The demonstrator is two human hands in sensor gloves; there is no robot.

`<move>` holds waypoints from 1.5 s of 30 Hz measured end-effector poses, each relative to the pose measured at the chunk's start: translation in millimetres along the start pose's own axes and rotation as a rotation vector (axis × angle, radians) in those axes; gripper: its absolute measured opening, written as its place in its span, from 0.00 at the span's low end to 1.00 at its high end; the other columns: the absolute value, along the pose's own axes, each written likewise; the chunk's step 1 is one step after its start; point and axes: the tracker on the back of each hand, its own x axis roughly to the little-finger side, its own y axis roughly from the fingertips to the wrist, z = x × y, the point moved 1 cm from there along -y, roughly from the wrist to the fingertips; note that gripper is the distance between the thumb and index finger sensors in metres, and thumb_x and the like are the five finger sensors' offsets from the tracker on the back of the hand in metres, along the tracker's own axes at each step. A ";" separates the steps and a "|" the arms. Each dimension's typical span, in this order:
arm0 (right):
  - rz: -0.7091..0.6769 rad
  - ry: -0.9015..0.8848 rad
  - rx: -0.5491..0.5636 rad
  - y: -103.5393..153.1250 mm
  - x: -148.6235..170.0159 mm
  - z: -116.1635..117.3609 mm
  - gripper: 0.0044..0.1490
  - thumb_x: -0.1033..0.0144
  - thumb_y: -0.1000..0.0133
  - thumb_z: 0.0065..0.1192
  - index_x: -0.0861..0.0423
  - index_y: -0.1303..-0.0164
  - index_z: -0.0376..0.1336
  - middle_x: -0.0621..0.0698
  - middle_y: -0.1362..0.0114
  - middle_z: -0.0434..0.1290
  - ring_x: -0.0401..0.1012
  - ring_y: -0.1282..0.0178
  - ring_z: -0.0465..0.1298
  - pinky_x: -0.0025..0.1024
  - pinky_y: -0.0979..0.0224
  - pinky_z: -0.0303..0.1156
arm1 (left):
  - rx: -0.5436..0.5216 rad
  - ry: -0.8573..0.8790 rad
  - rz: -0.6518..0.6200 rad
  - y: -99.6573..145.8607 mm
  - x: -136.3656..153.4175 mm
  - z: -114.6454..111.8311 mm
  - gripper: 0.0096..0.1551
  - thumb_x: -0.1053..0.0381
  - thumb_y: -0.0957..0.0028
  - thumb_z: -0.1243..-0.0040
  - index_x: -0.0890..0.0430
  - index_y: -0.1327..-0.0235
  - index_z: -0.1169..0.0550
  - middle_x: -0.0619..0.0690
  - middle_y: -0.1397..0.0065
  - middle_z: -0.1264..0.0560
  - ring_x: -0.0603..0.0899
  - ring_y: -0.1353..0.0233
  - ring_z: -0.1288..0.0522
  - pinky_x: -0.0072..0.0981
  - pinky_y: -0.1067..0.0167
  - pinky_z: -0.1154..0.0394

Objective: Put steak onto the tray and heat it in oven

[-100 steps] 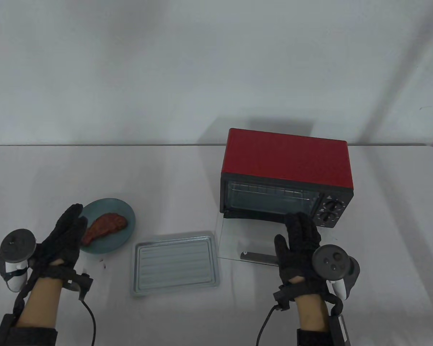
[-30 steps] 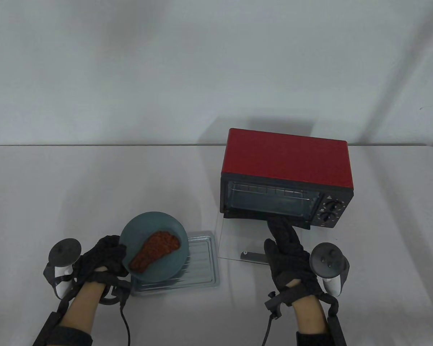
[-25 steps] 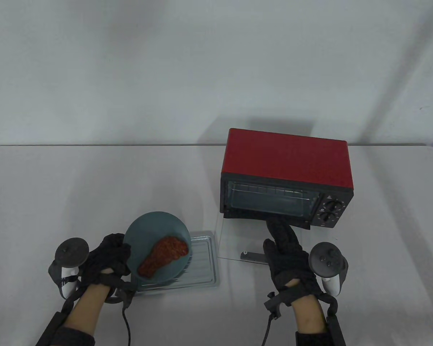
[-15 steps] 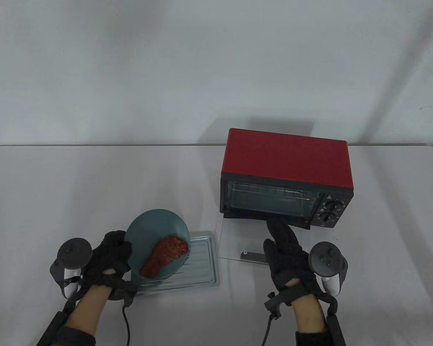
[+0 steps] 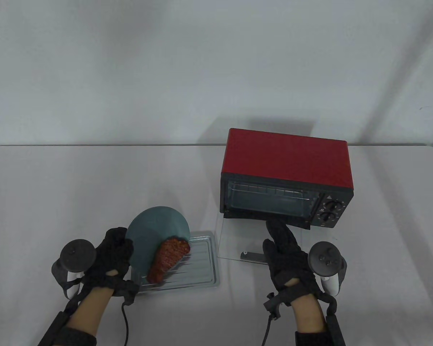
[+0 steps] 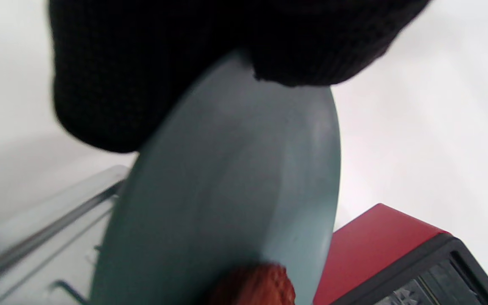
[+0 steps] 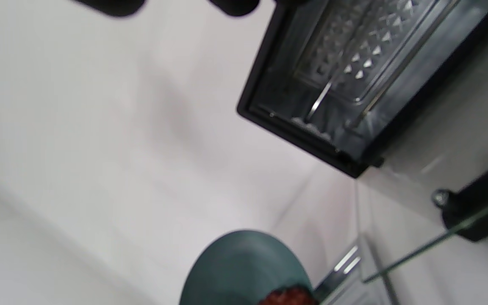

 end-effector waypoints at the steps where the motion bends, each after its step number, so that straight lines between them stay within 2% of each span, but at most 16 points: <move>1: 0.001 -0.001 0.000 0.0 0.1 0.1 0.47 0.46 0.47 0.50 0.61 0.24 0.48 0.69 0.20 0.46 0.68 0.20 0.44 0.75 0.32 0.41 | 0.000 0.006 0.007 -0.5 1.3 -0.3 0.27 0.52 0.47 0.31 0.58 0.37 0.26 0.57 0.42 0.17 0.62 0.53 0.06 0.42 0.66 0.08; 7: 0.009 -0.005 -0.002 0.1 0.7 0.6 0.47 0.46 0.47 0.50 0.61 0.24 0.48 0.69 0.20 0.46 0.68 0.20 0.45 0.75 0.32 0.41 | -0.038 0.023 0.030 -3.4 8.8 5.0 0.27 0.52 0.46 0.31 0.58 0.37 0.26 0.57 0.41 0.17 0.62 0.52 0.07 0.42 0.66 0.08; 11: 0.013 -0.008 -0.006 0.0 0.9 1.1 0.47 0.46 0.47 0.50 0.61 0.24 0.48 0.69 0.20 0.46 0.68 0.20 0.45 0.75 0.32 0.41 | -0.105 0.040 0.047 -5.1 13.8 18.2 0.27 0.52 0.46 0.31 0.57 0.37 0.26 0.56 0.40 0.17 0.62 0.51 0.07 0.42 0.65 0.08; 17: 0.018 -0.012 -0.011 0.0 1.4 1.8 0.47 0.46 0.47 0.50 0.61 0.24 0.48 0.69 0.20 0.46 0.68 0.20 0.45 0.75 0.32 0.41 | -0.189 0.209 0.111 -6.5 29.6 44.1 0.27 0.52 0.46 0.32 0.57 0.37 0.27 0.56 0.40 0.18 0.62 0.51 0.07 0.42 0.65 0.08; 21: 0.017 -0.016 -0.006 0.1 1.3 1.2 0.47 0.46 0.47 0.50 0.61 0.24 0.47 0.69 0.20 0.46 0.68 0.20 0.45 0.75 0.32 0.41 | -0.194 0.436 0.259 -13.2 53.1 59.8 0.26 0.52 0.45 0.33 0.57 0.36 0.27 0.56 0.39 0.18 0.62 0.50 0.07 0.42 0.64 0.08; 23: 0.019 -0.016 -0.004 0.0 1.6 0.8 0.47 0.46 0.47 0.50 0.61 0.24 0.48 0.69 0.20 0.46 0.68 0.20 0.45 0.75 0.32 0.41 | -0.190 0.485 0.353 -19.2 70.1 66.8 0.26 0.52 0.44 0.33 0.57 0.35 0.28 0.56 0.39 0.18 0.61 0.50 0.08 0.42 0.63 0.08; 28: 0.022 -0.017 0.001 0.2 1.9 -0.1 0.47 0.46 0.47 0.50 0.61 0.24 0.47 0.69 0.20 0.46 0.68 0.20 0.45 0.75 0.32 0.41 | -0.236 0.520 0.583 -28.5 114.6 80.5 0.27 0.52 0.44 0.33 0.58 0.35 0.28 0.57 0.39 0.19 0.63 0.50 0.08 0.41 0.63 0.08; 30: 0.024 -0.018 0.001 0.1 2.3 -0.1 0.47 0.46 0.47 0.50 0.61 0.24 0.47 0.69 0.20 0.46 0.68 0.20 0.45 0.75 0.32 0.41 | -0.256 0.521 0.626 -30.5 126.0 84.2 0.28 0.52 0.44 0.33 0.59 0.34 0.29 0.58 0.38 0.19 0.63 0.49 0.08 0.41 0.62 0.08; 38: 0.032 -0.021 -0.010 0.0 3.7 1.0 0.47 0.46 0.47 0.50 0.61 0.24 0.47 0.69 0.20 0.46 0.68 0.20 0.45 0.75 0.32 0.41 | -0.251 0.539 0.714 -34.4 149.9 86.6 0.28 0.53 0.43 0.34 0.60 0.33 0.29 0.59 0.37 0.20 0.64 0.47 0.09 0.41 0.61 0.08; 45: 0.043 -0.026 -0.013 0.1 4.8 1.8 0.47 0.46 0.47 0.50 0.61 0.24 0.47 0.69 0.20 0.46 0.68 0.20 0.45 0.75 0.32 0.41 | -0.240 0.487 0.755 -32.1 159.0 89.8 0.28 0.54 0.42 0.35 0.61 0.32 0.29 0.62 0.36 0.21 0.64 0.46 0.09 0.42 0.60 0.09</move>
